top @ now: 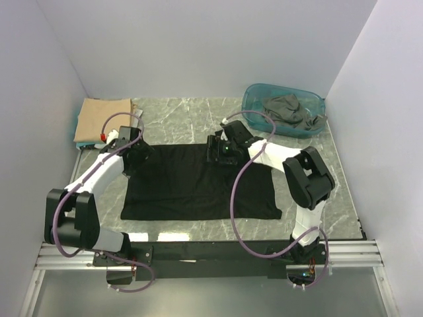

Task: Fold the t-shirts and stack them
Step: Fold the tshirt

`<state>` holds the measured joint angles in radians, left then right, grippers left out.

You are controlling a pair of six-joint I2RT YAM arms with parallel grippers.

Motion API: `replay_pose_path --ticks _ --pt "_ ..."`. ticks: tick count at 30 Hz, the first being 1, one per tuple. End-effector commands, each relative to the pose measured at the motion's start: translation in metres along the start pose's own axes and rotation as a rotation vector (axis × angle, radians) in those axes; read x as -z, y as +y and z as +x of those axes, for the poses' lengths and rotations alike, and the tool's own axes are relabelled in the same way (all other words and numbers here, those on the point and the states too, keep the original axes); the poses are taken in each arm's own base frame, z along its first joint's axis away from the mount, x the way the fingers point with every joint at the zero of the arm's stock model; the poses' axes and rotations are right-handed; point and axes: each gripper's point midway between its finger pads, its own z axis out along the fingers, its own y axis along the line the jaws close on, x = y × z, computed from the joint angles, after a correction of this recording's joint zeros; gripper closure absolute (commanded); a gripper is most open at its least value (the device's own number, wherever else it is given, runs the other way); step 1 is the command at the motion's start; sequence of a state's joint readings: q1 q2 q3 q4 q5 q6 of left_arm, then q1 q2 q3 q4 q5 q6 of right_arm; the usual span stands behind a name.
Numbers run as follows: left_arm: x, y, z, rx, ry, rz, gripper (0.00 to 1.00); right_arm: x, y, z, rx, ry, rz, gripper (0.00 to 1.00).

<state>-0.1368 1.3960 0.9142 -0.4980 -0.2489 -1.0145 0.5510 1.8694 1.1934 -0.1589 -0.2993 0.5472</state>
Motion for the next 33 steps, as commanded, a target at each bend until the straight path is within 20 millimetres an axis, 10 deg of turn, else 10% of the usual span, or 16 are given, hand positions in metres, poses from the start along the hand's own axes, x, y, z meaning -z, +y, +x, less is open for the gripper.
replay_pose_path --ticks 1,11,20,33 --pt "0.003 -0.016 -0.017 -0.006 -0.036 0.042 0.01 0.004 0.021 -0.028 0.047 -0.052 -0.041 0.05" --pt "-0.022 -0.043 -0.045 -0.018 -0.053 -0.022 0.01 0.066 0.001 -0.053 0.071 -0.232 0.084 0.05" --pt "-0.071 -0.055 -0.061 -0.017 -0.054 -0.212 0.13 0.112 -0.042 -0.023 0.061 -0.290 0.253 0.05" --pt "-0.123 -0.041 -0.056 0.001 -0.070 -0.388 0.30 0.121 -0.066 0.001 0.042 -0.279 0.286 0.05"
